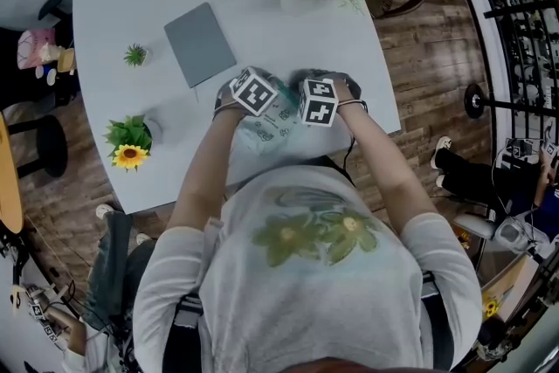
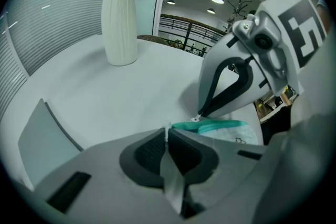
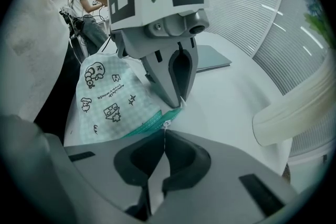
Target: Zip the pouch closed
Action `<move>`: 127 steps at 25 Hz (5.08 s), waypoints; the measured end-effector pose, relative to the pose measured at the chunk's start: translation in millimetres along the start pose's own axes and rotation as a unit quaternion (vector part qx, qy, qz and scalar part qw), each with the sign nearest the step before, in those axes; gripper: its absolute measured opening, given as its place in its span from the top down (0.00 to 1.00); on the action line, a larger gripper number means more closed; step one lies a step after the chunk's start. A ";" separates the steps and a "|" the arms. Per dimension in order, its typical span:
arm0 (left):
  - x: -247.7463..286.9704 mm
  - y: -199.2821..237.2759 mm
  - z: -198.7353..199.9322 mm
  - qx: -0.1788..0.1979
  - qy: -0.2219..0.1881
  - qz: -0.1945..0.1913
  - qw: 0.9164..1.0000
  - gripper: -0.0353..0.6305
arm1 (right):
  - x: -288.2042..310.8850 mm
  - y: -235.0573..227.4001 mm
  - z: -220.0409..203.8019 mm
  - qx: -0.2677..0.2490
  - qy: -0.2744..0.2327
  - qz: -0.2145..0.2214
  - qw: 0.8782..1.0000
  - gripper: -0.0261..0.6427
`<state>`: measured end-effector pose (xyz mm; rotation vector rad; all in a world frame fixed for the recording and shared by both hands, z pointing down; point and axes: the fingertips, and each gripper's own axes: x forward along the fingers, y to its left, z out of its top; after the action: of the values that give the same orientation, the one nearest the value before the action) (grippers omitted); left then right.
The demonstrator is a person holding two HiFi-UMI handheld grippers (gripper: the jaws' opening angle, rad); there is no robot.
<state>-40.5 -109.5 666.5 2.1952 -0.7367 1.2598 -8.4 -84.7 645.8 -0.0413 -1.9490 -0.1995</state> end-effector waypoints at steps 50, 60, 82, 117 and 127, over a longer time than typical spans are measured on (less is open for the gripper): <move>-0.6 0.7 -0.6 -0.008 -0.008 0.000 1.000 0.91 | -3.2 18.2 -8.5 -0.003 0.017 0.030 0.999 0.93; -0.4 0.5 -1.3 -0.010 -0.005 0.001 1.000 0.91 | -3.9 23.1 -10.7 -0.002 0.018 0.039 0.999 0.93; 2.1 1.7 -1.1 -0.009 -0.003 0.005 1.000 0.91 | -3.1 27.6 -14.8 0.002 0.026 0.065 0.998 0.93; 0.0 1.7 -0.4 -0.013 -0.005 0.006 1.000 0.91 | -6.9 43.7 -27.3 0.009 0.040 0.098 0.994 0.93; 1.7 2.3 -1.1 -0.016 -0.005 0.010 1.000 0.91 | -7.3 49.9 -33.3 0.006 0.043 0.105 0.993 0.93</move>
<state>-42.0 -110.8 668.8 2.1746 -0.7797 1.2397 31.0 -40.3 657.2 -0.2260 -1.8453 -0.0489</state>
